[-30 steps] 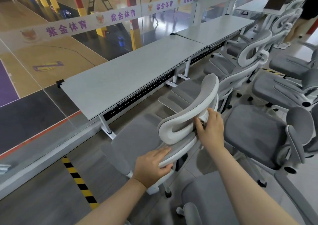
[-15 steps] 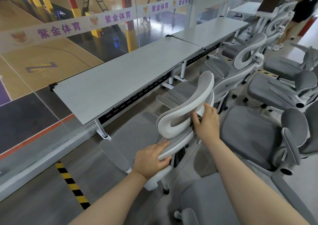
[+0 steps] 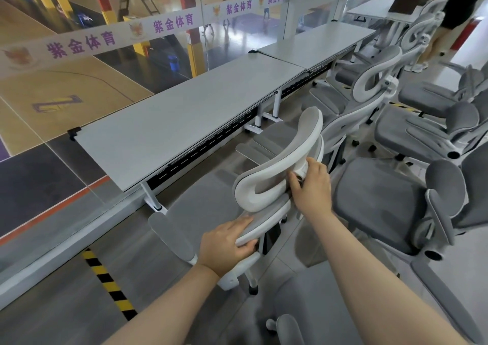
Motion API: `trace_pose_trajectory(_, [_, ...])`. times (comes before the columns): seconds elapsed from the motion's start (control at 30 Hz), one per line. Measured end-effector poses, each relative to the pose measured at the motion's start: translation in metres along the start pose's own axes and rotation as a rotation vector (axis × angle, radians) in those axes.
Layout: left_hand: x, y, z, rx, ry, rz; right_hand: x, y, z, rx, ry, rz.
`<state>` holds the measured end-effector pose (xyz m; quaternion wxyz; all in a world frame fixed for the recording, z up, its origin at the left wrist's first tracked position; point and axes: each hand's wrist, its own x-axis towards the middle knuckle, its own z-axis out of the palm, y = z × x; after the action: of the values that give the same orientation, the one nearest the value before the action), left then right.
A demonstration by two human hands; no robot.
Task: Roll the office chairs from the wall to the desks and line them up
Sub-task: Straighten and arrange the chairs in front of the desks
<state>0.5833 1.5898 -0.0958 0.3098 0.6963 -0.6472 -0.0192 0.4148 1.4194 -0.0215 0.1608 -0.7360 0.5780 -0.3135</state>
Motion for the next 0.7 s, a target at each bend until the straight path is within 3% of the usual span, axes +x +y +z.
trace_pose_trajectory(0.23, [-0.003, 0.003, -0.007, 0.028, -0.042, -0.014, -0.007, -0.002, -0.007, -0.045, -0.026, -0.012])
trace_pose_trajectory(0.47, [-0.006, 0.008, -0.022, 0.005, -0.216, -0.046, -0.012, -0.005, -0.026, 0.000, -0.187, 0.039])
trace_pose_trajectory(0.7, [-0.029, 0.023, -0.033, 0.082, -0.206, -0.032, -0.067, 0.009, -0.063, -0.046, -0.208, -0.001])
